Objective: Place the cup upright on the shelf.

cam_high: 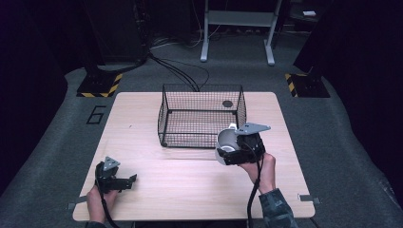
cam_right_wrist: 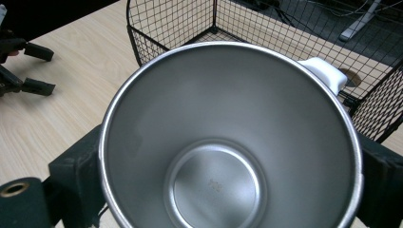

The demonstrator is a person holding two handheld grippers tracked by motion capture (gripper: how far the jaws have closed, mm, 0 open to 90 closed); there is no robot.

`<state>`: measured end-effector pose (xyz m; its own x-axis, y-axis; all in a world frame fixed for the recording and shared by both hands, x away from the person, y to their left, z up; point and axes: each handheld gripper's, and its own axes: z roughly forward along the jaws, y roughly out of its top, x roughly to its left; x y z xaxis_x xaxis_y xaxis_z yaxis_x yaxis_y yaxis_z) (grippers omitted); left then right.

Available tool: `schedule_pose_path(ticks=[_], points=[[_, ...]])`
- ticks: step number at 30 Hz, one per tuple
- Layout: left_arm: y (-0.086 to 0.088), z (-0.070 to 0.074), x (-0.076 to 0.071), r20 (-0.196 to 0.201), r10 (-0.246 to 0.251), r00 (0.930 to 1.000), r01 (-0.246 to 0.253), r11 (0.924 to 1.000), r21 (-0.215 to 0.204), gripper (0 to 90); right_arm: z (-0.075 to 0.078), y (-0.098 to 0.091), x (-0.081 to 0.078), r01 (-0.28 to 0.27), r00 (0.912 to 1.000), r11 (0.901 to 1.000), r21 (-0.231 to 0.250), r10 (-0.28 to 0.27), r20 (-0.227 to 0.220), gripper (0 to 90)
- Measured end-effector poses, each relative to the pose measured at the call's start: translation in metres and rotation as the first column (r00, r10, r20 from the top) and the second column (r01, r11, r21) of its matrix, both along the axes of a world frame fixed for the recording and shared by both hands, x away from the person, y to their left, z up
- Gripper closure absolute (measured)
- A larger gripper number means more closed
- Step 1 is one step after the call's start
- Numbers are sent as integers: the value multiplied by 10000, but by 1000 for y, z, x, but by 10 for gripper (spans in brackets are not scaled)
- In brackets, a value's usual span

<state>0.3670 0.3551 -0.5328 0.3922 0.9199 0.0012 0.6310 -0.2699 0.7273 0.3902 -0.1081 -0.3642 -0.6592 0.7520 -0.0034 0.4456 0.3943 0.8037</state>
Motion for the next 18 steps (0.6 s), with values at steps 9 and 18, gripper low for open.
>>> schedule_pose_path(ticks=[9, 18], points=[[0, 0, 0, -2, 0, 10000, 0, 10000, -1, 3, 10, 3, 9, -214, 9997, 9998, 2, 214, 144, 64], [0, 0, 0, -11, -27, 10000, 27, 10000, 14, 2, 24, 8, 17, -233, 9994, 9997, 110, 230, 250, 64]])
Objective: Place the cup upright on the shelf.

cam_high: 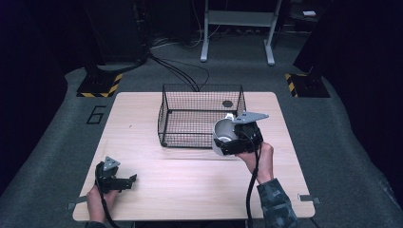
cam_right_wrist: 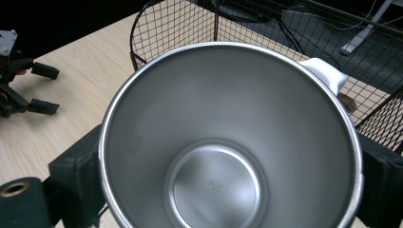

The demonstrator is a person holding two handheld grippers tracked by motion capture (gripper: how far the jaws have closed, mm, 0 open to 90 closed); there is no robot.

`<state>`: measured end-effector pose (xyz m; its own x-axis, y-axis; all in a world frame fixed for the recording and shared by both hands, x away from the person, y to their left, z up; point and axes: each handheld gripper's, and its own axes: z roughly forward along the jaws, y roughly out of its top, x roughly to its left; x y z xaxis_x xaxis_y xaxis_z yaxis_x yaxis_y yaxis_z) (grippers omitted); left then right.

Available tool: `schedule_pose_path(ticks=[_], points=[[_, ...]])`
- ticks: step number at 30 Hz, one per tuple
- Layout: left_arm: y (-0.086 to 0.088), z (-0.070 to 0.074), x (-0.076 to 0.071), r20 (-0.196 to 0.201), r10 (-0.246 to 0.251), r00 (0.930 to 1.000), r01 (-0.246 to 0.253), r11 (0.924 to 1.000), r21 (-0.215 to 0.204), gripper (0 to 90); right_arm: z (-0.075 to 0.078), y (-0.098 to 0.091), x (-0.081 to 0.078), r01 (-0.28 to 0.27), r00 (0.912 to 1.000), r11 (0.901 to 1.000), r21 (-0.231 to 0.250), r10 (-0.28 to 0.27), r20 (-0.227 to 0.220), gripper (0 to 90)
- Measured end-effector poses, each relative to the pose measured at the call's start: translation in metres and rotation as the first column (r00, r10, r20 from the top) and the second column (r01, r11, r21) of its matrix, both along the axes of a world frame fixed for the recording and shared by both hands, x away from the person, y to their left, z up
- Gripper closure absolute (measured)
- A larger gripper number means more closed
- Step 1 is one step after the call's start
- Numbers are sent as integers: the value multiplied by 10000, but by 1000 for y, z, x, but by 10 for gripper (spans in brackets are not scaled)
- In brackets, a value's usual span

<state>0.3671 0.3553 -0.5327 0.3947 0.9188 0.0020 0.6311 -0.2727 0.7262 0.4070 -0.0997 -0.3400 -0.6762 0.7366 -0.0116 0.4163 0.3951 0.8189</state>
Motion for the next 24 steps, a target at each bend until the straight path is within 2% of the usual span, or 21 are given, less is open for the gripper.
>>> schedule_pose_path(ticks=[24], points=[[0, 0, 0, -1, -4, 10000, 4, 10000, 2, 3, 25, 10, 30, -184, 9996, 9998, -75, 185, 193, 65]])
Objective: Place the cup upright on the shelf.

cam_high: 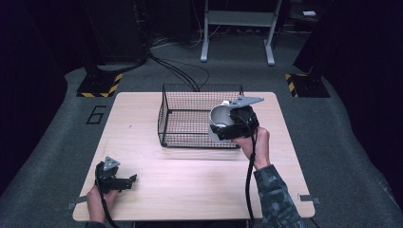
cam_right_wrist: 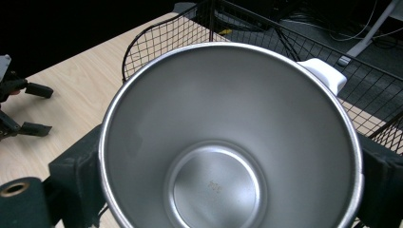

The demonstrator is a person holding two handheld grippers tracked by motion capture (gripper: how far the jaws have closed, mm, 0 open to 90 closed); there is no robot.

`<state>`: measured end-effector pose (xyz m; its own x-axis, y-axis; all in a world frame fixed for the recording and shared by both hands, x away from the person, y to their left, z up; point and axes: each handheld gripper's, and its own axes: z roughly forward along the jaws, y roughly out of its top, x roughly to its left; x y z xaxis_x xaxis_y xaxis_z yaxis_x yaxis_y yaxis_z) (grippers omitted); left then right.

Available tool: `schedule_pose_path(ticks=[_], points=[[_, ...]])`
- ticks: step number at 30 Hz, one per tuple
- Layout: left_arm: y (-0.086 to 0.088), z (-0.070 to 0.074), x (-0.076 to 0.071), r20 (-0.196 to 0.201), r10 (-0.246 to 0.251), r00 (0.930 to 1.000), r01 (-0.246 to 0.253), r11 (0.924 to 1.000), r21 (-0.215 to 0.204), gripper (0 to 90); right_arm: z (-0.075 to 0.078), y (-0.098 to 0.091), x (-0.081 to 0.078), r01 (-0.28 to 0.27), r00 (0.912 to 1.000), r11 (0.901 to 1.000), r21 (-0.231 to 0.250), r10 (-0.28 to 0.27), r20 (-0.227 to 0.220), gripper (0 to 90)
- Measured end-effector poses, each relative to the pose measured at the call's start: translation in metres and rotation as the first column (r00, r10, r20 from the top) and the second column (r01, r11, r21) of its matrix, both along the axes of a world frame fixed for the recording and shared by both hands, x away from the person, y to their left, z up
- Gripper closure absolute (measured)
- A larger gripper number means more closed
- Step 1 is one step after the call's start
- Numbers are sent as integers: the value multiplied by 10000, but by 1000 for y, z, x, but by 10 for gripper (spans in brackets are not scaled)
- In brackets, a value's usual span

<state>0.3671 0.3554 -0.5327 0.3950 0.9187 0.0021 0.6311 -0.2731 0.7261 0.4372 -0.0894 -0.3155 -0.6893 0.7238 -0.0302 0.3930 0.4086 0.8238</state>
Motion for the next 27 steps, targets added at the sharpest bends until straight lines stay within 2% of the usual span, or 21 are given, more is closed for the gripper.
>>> schedule_pose_path(ticks=[27], points=[[0, 0, 0, -2, -8, 10000, 8, 10000, 1, 3, 9, 17, 40, 25, 9998, 9999, -159, -28, -176, 64]])
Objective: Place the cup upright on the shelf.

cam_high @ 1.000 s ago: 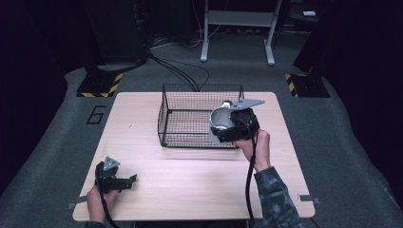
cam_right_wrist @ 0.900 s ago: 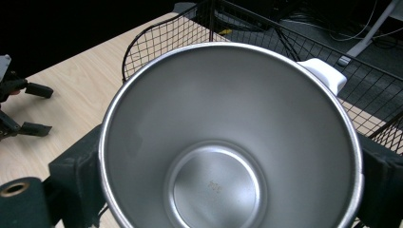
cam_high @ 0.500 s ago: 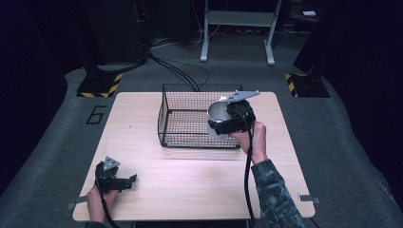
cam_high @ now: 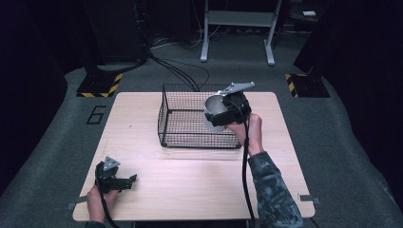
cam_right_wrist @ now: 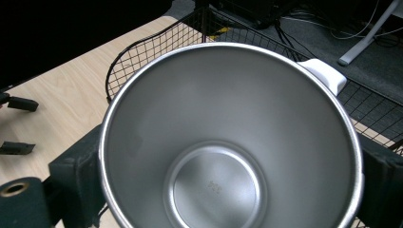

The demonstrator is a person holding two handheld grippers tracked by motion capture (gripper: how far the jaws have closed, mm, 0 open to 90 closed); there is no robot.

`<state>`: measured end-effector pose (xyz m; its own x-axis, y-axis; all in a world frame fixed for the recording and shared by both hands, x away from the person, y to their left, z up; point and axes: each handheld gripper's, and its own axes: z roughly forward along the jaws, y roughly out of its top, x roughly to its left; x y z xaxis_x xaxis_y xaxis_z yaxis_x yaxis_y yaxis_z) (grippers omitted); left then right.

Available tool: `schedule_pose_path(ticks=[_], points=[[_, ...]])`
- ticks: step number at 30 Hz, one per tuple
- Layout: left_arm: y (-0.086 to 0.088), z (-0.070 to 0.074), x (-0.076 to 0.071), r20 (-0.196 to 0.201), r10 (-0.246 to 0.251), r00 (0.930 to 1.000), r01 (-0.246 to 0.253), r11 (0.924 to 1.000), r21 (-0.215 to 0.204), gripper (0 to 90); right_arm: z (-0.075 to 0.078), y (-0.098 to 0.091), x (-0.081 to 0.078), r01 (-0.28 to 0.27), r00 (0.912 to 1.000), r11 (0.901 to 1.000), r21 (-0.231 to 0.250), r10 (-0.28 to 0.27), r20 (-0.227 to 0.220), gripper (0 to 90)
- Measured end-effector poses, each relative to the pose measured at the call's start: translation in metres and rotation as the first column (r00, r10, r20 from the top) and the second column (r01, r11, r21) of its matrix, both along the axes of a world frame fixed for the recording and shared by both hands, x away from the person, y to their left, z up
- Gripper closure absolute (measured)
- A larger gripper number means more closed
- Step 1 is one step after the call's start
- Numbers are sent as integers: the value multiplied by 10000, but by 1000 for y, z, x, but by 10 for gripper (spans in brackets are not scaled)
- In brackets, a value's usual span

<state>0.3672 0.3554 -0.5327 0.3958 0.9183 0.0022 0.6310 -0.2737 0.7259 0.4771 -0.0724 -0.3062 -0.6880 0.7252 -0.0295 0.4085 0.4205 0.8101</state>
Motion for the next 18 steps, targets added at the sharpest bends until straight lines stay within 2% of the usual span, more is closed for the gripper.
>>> schedule_pose_path(ticks=[11, 12, 17, 18], points=[[0, 0, 0, 28, -9, 10000, 9, 10000, 5, 3, -3, 7, 19, 79, 9998, 9999, -125, -81, -170, 64], [0, 0, 0, 26, -13, 10000, 13, 10000, 8, 3, -4, 7, 20, 181, 9993, 9998, -73, -183, -339, 64], [0, 0, 0, 0, 0, 10000, 0, 10000, -2, 2, -7, 9, 31, 202, 9994, 9997, -124, -205, -276, 65], [0, 0, 0, 29, -12, 10000, 12, 10000, 7, 3, -7, 10, 32, 307, 9985, 9995, -126, -312, -441, 64]])
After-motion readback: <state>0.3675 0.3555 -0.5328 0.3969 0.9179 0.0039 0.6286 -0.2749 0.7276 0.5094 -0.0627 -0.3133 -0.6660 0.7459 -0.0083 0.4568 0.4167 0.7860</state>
